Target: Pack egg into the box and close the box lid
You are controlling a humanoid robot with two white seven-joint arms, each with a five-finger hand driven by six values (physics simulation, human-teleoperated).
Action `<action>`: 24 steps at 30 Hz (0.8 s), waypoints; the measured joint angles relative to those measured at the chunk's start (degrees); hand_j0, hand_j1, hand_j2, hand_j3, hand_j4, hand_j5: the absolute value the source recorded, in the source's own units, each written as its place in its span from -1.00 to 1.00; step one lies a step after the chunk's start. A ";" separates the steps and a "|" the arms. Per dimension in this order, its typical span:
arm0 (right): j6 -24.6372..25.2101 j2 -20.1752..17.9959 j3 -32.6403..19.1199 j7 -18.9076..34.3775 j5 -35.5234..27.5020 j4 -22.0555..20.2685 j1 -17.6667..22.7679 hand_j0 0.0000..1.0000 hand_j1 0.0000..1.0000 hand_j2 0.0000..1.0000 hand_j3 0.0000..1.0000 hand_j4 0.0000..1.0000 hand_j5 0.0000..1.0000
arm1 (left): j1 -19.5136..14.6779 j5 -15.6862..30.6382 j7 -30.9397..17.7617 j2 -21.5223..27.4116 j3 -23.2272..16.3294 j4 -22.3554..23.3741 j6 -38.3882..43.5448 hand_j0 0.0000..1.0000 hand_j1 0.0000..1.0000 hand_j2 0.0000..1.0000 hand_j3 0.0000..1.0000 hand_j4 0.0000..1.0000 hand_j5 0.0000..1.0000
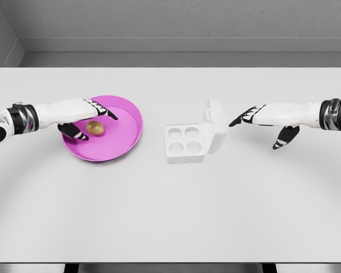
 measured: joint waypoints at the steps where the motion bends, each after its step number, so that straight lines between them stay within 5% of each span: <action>1: 0.00 0.00 0.00 0.00 0.00 -0.02 0.00 1.00 1.00 1.00 1.00 1.00 1.00 | 0.00 0.04 -0.02 0.01 0.00 0.01 0.00 0.44 0.44 0.44 0.44 0.44 0.44; 2: 0.00 0.00 -0.01 0.00 0.00 -0.04 0.00 1.00 1.00 1.00 1.00 1.00 1.00 | 0.00 0.08 -0.03 0.03 0.00 0.02 0.00 0.27 0.27 0.27 0.27 0.27 0.27; 7: 0.00 0.01 -0.01 0.00 0.00 -0.07 0.00 1.00 1.00 1.00 1.00 1.00 1.00 | 0.00 0.14 -0.17 0.06 0.00 0.42 0.00 0.11 0.11 0.11 0.11 0.11 0.11; 24: 0.00 0.00 -0.02 0.00 0.02 -0.58 -0.35 1.00 1.00 1.00 1.00 1.00 1.00 | 0.18 1.23 -1.23 0.16 0.01 0.55 0.47 -0.10 -0.10 -0.10 -0.10 -0.10 -0.10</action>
